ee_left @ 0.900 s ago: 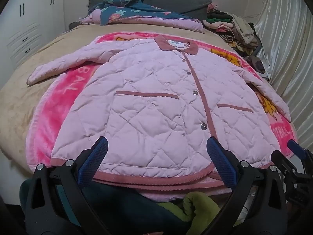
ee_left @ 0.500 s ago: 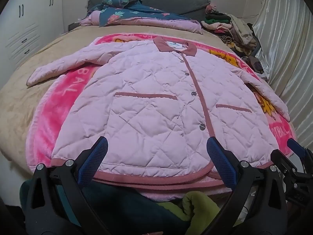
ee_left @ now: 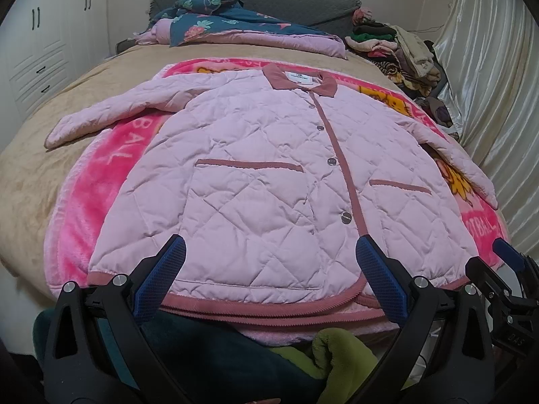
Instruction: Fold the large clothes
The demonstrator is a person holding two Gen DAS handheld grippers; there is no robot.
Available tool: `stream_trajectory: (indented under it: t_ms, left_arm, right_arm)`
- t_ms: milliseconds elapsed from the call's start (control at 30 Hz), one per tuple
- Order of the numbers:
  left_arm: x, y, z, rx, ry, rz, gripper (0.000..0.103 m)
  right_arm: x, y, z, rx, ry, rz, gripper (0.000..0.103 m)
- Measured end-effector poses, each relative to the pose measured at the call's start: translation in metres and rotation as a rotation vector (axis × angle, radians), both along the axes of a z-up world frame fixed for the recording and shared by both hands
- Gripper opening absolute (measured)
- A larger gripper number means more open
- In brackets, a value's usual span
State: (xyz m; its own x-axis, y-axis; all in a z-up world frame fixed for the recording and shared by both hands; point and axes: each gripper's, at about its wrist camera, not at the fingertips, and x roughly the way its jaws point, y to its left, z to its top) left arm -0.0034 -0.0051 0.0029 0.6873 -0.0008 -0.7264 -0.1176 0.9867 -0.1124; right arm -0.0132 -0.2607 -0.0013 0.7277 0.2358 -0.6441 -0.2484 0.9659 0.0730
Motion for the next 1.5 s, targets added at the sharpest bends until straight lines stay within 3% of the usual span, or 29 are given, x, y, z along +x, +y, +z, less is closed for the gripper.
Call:
stream_trajectory:
  t_ms: [1500]
  left_arm:
    - [0.002, -0.013, 0.010, 0.000, 0.010, 0.002, 0.095]
  right_arm:
    - [0.011, 0.001, -0.005, 0.009, 0.020, 0.002, 0.099]
